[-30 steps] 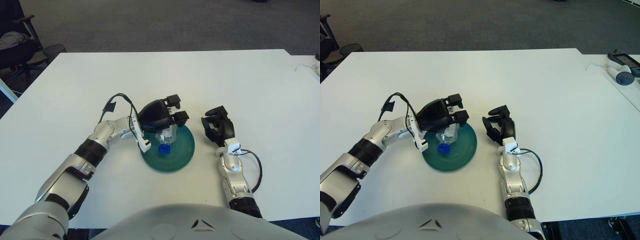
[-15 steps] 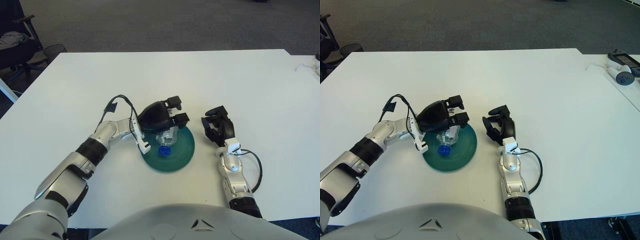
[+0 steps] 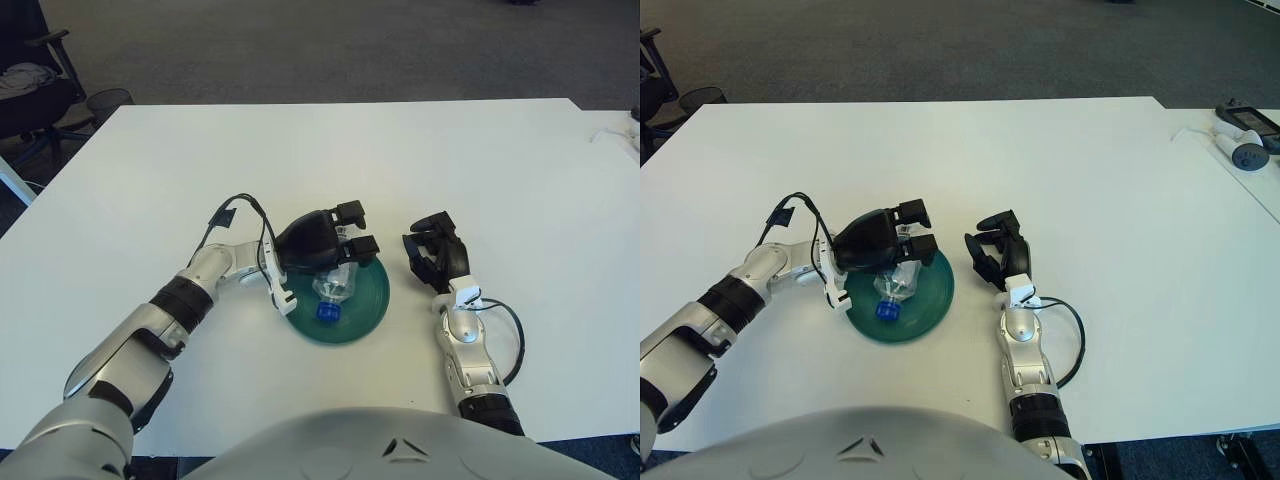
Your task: Put the bottle into the plate.
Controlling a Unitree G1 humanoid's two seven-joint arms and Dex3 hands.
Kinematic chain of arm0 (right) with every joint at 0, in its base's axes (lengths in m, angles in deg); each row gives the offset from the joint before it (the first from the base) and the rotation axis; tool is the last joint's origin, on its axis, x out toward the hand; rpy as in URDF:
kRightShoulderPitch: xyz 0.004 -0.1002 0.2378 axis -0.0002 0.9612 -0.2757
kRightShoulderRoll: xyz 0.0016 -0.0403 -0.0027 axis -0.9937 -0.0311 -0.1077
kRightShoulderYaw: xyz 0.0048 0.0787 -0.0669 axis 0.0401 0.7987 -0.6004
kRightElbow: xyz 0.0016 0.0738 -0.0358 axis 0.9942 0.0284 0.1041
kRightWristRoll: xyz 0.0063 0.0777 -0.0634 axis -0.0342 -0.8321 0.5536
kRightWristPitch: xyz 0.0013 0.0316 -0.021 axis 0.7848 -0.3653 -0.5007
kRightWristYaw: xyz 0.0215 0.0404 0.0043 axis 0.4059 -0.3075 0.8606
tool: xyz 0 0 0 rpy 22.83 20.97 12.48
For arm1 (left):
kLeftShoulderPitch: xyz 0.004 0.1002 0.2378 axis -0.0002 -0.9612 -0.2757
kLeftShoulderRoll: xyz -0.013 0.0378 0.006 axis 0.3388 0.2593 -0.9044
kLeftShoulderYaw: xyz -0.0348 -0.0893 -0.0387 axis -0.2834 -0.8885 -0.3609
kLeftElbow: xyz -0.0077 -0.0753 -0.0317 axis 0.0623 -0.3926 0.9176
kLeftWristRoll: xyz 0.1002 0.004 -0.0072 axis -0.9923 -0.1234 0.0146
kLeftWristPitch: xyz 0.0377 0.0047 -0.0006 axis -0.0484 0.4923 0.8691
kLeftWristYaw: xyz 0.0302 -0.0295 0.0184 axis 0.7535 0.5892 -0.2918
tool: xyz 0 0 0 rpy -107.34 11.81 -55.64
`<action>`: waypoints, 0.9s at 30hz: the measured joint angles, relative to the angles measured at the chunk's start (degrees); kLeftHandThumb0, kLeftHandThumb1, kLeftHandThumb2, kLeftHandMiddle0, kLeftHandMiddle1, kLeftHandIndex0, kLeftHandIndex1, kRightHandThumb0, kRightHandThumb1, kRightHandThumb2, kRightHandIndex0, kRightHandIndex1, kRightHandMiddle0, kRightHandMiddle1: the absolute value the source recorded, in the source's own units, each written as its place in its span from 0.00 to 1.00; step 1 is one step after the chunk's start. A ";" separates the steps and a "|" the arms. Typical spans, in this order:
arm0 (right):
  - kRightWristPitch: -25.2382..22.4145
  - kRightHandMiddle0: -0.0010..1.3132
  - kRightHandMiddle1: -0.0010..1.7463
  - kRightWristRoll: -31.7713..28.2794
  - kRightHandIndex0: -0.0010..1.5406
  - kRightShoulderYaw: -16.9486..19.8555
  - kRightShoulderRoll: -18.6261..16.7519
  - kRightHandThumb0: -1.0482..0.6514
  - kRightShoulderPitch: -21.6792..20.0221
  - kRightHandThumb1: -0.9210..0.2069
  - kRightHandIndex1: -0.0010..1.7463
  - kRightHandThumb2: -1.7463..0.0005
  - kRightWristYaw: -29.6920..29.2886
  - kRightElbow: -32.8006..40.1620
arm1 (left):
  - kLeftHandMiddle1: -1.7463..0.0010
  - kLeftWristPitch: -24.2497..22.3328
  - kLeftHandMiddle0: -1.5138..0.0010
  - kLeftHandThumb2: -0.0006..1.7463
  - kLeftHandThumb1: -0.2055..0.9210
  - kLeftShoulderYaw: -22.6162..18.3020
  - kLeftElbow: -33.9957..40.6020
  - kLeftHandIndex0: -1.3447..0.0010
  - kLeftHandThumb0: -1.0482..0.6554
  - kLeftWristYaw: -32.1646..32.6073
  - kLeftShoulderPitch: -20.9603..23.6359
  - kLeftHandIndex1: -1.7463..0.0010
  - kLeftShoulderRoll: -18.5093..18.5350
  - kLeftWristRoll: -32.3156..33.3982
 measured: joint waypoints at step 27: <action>-0.03 0.21 0.95 -0.16 0.22 -0.02 -0.10 0.61 0.04 0.00 0.81 0.78 0.35 0.08 | 0.99 1.15 0.85 0.56 1.00 -2.46 7.65 1.00 0.10 -24.78 0.55 0.74 4.08 12.33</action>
